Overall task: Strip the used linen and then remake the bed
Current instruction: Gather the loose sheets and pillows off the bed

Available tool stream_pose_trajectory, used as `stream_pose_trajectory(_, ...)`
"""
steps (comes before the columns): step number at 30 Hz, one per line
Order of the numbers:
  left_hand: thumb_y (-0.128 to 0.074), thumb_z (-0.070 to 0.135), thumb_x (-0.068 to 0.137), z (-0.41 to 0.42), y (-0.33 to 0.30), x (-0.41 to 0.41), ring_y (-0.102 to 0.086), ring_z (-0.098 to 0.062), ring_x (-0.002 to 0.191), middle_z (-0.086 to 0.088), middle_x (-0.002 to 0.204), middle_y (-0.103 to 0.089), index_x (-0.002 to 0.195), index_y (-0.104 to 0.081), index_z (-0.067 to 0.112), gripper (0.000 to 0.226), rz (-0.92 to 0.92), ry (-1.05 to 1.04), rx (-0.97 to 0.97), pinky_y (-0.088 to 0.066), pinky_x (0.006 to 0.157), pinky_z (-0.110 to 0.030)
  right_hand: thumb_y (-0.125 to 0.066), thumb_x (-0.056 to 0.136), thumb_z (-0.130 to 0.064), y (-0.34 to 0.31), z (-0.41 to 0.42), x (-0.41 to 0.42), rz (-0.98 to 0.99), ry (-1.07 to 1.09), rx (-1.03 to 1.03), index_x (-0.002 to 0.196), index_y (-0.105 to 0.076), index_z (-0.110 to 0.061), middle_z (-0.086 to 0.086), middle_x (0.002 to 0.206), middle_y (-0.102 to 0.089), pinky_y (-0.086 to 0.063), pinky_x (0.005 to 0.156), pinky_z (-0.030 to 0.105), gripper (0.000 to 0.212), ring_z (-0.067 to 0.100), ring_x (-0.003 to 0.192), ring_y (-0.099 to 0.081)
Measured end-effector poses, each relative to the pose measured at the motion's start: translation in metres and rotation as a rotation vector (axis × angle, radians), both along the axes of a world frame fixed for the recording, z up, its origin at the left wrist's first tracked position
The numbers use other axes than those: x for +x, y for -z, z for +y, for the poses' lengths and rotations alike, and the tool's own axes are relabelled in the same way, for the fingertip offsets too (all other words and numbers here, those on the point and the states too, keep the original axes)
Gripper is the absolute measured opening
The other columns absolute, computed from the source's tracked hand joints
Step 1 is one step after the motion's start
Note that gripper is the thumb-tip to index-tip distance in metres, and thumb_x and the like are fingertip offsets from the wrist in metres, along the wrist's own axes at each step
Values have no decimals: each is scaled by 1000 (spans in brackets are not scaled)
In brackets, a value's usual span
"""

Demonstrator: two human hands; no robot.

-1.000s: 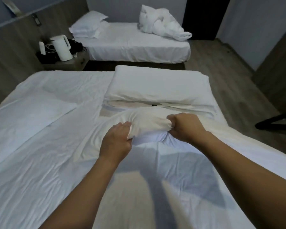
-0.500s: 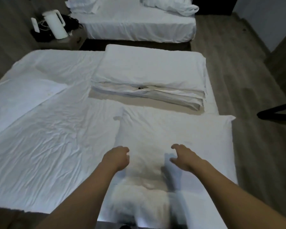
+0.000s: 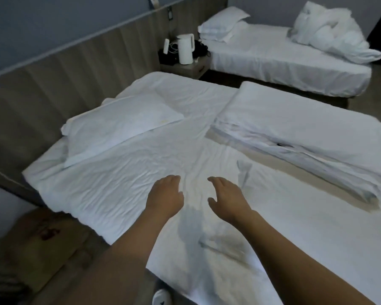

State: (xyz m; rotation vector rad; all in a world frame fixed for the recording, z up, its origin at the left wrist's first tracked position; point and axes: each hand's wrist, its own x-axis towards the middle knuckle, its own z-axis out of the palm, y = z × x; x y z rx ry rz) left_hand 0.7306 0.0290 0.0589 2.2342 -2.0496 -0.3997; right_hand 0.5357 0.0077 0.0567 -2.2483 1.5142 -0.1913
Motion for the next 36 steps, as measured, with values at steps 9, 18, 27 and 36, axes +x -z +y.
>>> stream_pose_trajectory(9, -46, 23, 89, -14, 24, 217, -51, -21, 120, -3, 133, -54, 136, -44, 14, 48, -142, -192, 118, -34, 107, -32, -52, 92, -28, 13, -52, 181, 29, -154, -3, 150, -26, -20, -1, 154, -33, -23, 115, 33, 64, 18, 140, -32)
stream_pose_trajectory(18, -50, 31, 89, -141, 65, 393, -30, -25, 141, -6, 154, -32, 150, -25, 13, 68, -232, -323, 60, -24, 117, -42, -53, 88, -25, 54, -217, 361, 114, -184, -94, 153, -13, -20, 4, 158, -20, -18, 117, 36, 76, 22, 145, -20)
stream_pose_trajectory(27, -61, 49, 83, -417, 280, 558, 2, -31, 150, -10, 163, 1, 156, -2, 16, 99, -330, -101, 44, 0, 120, -54, -64, 83, -36, 256, -478, 555, 337, -220, -187, 153, 6, -29, 7, 161, 0, -1, 119, 52, 99, 30, 148, 0)
stream_pose_trajectory(36, -56, 62, 83, -473, 467, 585, -24, -28, 145, -7, 152, -34, 147, -36, 14, 82, -414, -90, -591, -5, 121, -41, -57, 77, -30, 481, -593, 578, -136, -276, -857, 119, -47, -14, 12, 116, -40, -22, 108, 56, 46, 35, 115, -42)
